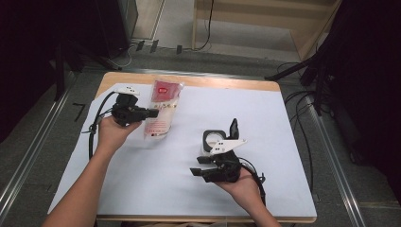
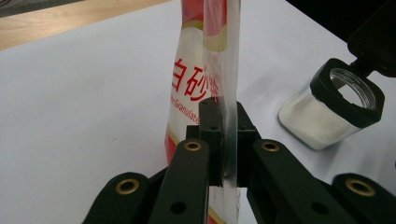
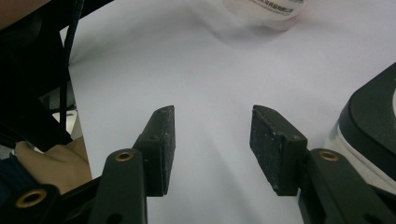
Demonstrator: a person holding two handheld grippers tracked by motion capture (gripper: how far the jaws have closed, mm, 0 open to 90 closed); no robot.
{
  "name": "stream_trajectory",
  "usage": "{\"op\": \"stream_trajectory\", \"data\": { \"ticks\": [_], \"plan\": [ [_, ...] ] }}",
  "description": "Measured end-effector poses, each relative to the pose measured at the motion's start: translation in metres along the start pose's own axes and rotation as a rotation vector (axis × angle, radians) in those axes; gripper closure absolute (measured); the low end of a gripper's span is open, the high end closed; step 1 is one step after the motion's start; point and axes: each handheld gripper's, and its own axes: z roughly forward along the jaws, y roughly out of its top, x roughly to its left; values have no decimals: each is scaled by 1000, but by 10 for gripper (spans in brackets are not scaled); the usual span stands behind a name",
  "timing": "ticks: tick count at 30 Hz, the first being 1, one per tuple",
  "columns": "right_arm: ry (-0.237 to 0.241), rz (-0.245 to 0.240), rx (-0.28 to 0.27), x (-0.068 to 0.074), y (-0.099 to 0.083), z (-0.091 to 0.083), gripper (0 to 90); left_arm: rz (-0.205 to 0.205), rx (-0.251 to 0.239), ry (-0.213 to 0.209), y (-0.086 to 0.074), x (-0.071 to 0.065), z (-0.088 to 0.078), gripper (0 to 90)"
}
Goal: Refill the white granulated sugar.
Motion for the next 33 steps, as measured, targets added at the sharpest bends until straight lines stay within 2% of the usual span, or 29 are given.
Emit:
{"op": "stream_trajectory", "data": {
  "ticks": [11, 14, 18, 22, 23, 29, 32, 33],
  "plan": [
    [-3, -4, -10, -2, 1, -1, 511, -1, -5, -3, -16, 0, -14, 829],
    [-4, -5, -7, -2, 1, 0, 512, 12, -5, 19, -18, 0, -17, 847],
    [-3, -4, -3, -2, 1, 0, 511, 8, 7, 8, -22, 1, -20, 855],
    [-10, -7, -16, -1, 2, -1, 514, -1, -22, 9, -25, 0, -25, 792],
    [-8, -9, -21, -1, 2, -1, 515, 8, -22, 14, -26, 0, -26, 771],
    [-11, -16, -29, -2, 3, -3, 518, 21, -38, 16, -32, 0, -30, 741],
    [-12, -14, -26, -3, 2, -3, 518, 10, -45, 19, -33, 2, -32, 738],
    [-13, -13, -26, -3, 2, -3, 518, 1, -51, 6, -34, 2, -32, 721]
  ]
}}
